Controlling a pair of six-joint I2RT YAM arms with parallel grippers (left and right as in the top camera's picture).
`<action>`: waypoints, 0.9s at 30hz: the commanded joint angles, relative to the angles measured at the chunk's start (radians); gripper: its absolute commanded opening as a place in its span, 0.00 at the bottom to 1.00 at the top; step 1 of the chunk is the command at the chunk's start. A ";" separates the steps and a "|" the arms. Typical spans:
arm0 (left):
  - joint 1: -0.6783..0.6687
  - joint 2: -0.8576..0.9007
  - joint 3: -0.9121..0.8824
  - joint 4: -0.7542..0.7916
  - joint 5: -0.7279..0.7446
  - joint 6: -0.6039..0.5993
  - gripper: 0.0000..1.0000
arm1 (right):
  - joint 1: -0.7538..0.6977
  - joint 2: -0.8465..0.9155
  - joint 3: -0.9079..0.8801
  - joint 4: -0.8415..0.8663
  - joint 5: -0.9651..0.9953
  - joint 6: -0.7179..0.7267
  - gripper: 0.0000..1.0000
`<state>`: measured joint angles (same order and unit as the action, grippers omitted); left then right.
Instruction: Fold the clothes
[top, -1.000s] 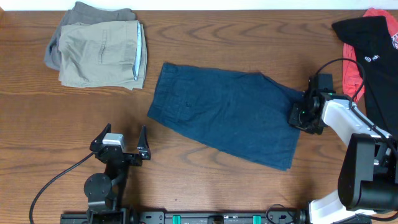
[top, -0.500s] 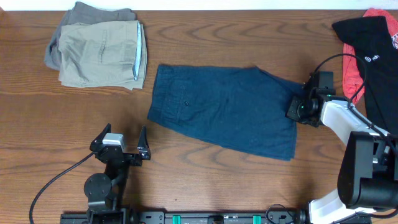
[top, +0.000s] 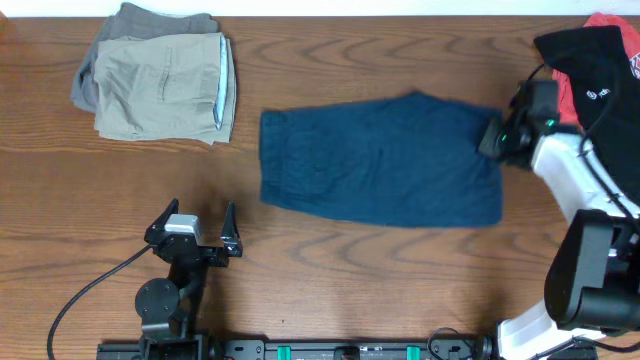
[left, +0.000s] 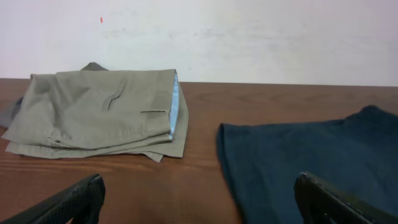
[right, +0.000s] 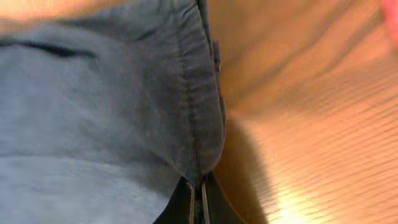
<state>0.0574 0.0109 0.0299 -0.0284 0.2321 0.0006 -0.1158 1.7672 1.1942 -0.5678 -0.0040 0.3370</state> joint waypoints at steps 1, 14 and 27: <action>0.004 -0.007 -0.026 -0.018 0.002 0.006 0.98 | -0.012 0.000 0.138 -0.058 0.044 -0.013 0.09; 0.004 -0.007 -0.026 -0.018 0.002 0.006 0.98 | 0.023 0.000 0.281 -0.304 0.015 0.007 0.99; 0.004 -0.007 -0.026 -0.018 0.002 0.006 0.98 | 0.270 0.002 0.257 -0.262 -0.060 -0.001 0.70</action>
<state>0.0574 0.0109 0.0299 -0.0284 0.2321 0.0010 0.0940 1.7668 1.4628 -0.8410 -0.0517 0.3252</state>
